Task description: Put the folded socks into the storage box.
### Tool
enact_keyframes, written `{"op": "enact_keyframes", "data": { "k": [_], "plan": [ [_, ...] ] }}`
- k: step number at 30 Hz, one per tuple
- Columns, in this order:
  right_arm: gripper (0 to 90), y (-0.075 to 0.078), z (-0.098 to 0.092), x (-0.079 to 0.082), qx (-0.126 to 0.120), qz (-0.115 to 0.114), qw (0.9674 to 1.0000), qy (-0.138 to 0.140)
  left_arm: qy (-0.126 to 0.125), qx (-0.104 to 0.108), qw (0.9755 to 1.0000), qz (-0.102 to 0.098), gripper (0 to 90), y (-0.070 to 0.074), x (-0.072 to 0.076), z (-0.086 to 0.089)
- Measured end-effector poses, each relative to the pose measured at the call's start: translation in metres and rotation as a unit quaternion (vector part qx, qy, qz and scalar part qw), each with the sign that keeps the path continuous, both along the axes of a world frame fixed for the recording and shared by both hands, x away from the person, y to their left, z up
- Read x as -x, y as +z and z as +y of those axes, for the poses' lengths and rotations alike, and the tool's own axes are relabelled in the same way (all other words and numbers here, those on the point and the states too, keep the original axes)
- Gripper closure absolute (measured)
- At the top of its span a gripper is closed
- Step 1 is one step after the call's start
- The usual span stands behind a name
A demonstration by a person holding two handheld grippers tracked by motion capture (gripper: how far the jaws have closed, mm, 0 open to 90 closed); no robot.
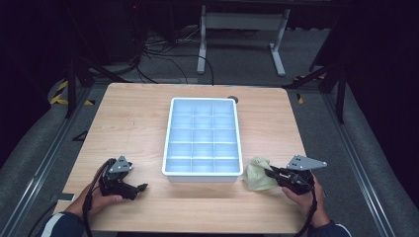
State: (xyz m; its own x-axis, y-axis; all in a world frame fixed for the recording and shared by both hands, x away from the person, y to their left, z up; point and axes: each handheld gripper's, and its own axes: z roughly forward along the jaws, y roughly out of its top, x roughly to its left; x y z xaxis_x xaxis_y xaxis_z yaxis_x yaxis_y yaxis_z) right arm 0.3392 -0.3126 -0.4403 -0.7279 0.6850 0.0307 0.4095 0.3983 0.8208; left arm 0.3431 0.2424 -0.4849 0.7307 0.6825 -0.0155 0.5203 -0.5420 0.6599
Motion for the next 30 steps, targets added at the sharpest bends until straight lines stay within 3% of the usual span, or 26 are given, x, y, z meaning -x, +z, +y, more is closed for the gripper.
{"op": "enact_keyframes", "data": {
  "k": [13, 30],
  "plan": [
    [81.2, 0.017, -0.006, 0.003, 0.001, -0.019, 0.9998, -0.012, 0.0, 0.0, 1.0, 0.0, 0.1, 0.0, 0.0, 0.0],
    [81.3, 0.046, -0.008, 0.005, 0.002, -0.051, 0.9987, -0.006, 0.0, 0.0, 1.0, 0.0, 0.1, 0.0, 0.0, 0.0]
  ]
}}
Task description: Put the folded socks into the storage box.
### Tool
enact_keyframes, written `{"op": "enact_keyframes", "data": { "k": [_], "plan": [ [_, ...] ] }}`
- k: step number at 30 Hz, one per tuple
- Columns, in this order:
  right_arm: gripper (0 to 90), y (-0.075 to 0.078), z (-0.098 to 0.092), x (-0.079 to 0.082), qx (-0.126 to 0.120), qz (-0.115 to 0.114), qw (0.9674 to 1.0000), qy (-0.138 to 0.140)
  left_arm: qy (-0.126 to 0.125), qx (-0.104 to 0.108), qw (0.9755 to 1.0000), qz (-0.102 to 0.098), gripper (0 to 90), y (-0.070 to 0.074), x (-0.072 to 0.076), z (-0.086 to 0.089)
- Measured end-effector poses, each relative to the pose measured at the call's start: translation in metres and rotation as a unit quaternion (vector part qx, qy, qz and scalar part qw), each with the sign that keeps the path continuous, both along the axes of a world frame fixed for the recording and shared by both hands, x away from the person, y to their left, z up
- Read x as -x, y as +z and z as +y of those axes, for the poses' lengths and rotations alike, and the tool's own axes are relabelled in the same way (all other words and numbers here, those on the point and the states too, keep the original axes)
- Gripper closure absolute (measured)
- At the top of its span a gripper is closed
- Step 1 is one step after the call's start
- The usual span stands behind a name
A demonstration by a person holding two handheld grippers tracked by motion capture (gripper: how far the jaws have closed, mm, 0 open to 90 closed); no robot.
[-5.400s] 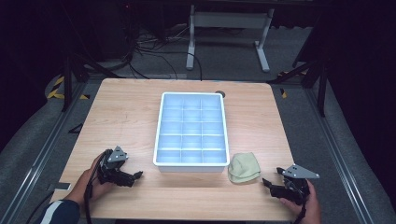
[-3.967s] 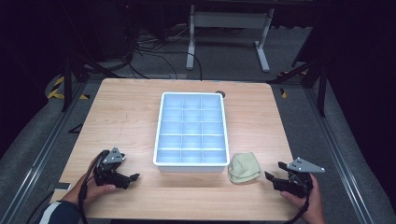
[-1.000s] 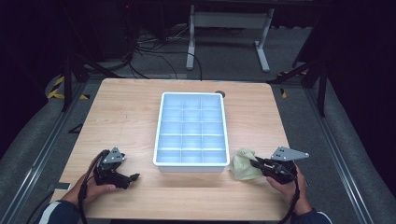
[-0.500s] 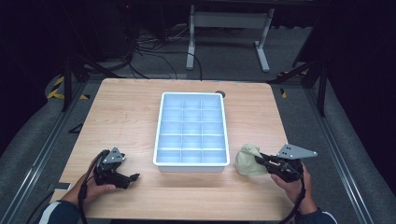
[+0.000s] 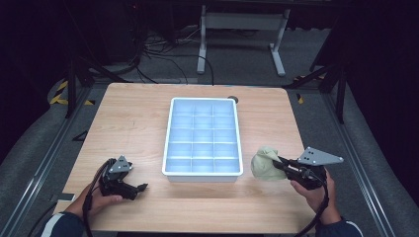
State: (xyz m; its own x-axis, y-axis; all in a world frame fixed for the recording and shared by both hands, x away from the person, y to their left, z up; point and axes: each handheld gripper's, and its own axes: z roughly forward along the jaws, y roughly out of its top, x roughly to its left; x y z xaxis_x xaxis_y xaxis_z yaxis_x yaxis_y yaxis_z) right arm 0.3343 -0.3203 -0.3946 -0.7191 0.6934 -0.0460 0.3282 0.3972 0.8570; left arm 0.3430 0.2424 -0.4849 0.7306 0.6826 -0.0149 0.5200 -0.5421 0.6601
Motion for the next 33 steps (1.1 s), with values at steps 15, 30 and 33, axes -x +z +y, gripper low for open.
{"op": "enact_keyframes", "data": {
  "k": [15, 30, 33],
  "plan": [
    [81.3, 0.024, 0.012, -0.008, -0.005, -0.023, 0.9997, 0.003, 0.0, 0.0, 1.0, 0.0, 0.1, 0.0, 0.0, 0.0],
    [81.2, 0.035, 0.041, -0.022, -0.002, -0.032, 0.9993, 0.022, -0.001, 0.0, 1.0, 0.0, 0.2, 0.0, 0.0, 0.0],
    [81.2, 0.037, 0.048, -0.025, -0.001, -0.035, 0.9991, 0.025, -0.001, 0.0, 1.0, 0.0, 0.2, 0.0, 0.0, 0.0]
  ]
}}
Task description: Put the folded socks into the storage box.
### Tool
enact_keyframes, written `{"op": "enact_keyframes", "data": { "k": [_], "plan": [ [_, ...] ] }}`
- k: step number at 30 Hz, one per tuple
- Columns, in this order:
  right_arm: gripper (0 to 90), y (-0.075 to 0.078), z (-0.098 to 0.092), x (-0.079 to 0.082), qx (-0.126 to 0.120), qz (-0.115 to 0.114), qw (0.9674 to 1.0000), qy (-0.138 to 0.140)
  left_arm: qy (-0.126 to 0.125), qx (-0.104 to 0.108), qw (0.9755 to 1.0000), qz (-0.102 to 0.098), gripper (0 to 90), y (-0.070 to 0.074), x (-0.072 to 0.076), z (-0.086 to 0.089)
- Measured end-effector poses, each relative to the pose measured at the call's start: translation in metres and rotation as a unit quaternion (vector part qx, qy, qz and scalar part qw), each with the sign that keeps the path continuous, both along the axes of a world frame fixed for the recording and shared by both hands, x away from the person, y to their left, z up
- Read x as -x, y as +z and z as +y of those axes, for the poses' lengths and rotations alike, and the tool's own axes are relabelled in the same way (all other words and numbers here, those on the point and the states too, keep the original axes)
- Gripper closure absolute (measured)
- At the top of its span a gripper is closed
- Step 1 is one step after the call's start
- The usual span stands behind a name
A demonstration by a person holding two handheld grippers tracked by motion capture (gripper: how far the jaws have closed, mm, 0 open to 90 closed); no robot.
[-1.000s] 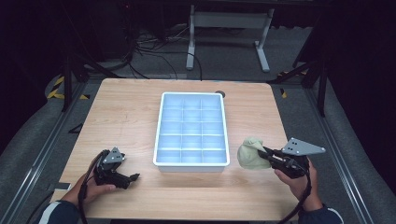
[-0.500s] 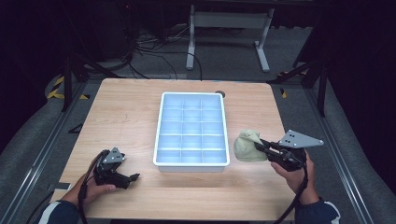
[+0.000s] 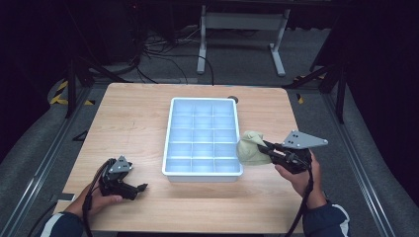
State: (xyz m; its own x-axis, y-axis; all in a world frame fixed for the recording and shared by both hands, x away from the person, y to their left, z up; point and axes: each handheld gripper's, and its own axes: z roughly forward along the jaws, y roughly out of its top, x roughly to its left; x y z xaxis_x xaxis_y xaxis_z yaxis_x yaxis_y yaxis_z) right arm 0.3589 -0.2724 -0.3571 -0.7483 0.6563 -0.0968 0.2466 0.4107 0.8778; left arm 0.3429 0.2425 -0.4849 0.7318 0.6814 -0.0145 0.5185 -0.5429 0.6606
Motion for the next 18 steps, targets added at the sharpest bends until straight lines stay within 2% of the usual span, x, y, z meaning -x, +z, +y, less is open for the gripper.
{"op": "enact_keyframes", "data": {
  "k": [6, 18],
  "plan": [
    [81.2, 0.003, 0.007, -0.004, -0.004, -0.002, 1.0, 0.005, 0.0, 0.0, 1.0, 0.0, 0.2, 0.0, 0.0, 0.0],
    [81.2, 0.005, 0.028, -0.015, 0.005, -0.005, 0.9999, 0.013, 0.0, 0.0, 1.0, -0.001, 0.2, 0.0, 0.0, 0.0]
  ]
}}
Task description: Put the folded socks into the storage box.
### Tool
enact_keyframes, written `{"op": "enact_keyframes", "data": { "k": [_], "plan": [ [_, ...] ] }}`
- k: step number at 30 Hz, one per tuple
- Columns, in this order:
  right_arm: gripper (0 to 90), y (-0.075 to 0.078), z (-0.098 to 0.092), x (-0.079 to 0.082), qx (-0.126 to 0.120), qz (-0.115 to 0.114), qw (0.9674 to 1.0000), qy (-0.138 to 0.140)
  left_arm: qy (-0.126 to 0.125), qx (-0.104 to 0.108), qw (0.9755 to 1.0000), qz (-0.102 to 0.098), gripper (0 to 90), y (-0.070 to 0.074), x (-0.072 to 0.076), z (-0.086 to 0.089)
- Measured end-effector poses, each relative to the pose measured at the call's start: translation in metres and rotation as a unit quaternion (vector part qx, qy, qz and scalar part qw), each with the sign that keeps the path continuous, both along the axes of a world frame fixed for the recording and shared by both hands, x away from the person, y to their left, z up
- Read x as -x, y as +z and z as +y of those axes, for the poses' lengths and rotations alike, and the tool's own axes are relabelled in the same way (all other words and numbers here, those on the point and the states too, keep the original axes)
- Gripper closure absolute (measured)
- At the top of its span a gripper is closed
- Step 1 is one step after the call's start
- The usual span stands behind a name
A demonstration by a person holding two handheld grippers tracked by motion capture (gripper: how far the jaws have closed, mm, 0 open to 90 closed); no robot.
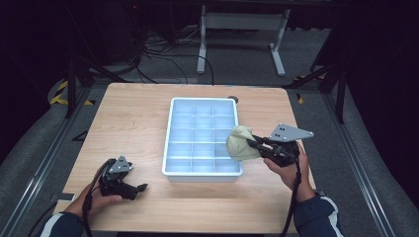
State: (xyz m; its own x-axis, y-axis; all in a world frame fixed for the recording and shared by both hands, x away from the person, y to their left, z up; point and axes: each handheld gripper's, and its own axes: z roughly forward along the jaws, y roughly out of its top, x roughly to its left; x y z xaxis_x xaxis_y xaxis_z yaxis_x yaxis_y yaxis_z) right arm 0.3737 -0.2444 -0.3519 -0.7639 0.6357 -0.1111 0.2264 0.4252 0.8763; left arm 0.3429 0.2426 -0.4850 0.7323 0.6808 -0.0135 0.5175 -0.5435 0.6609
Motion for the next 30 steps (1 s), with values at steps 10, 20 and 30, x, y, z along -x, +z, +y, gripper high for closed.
{"op": "enact_keyframes", "data": {
  "k": [10, 20, 30],
  "plan": [
    [81.2, -0.004, 0.018, -0.011, 0.016, -0.001, 0.9998, -0.006, 0.0, 0.0, 1.0, 0.0, 0.2, 0.0, 0.0, 0.0],
    [80.8, -0.012, 0.036, -0.023, 0.043, -0.002, 0.9989, -0.021, 0.0, 0.0, 1.0, 0.0, 0.3, 0.0, 0.0, 0.0],
    [80.8, -0.023, 0.053, -0.033, 0.08, 0.005, 0.9965, -0.024, -0.001, -0.001, 1.0, 0.0, 0.3, 0.0, 0.0, 0.0]
  ]
}}
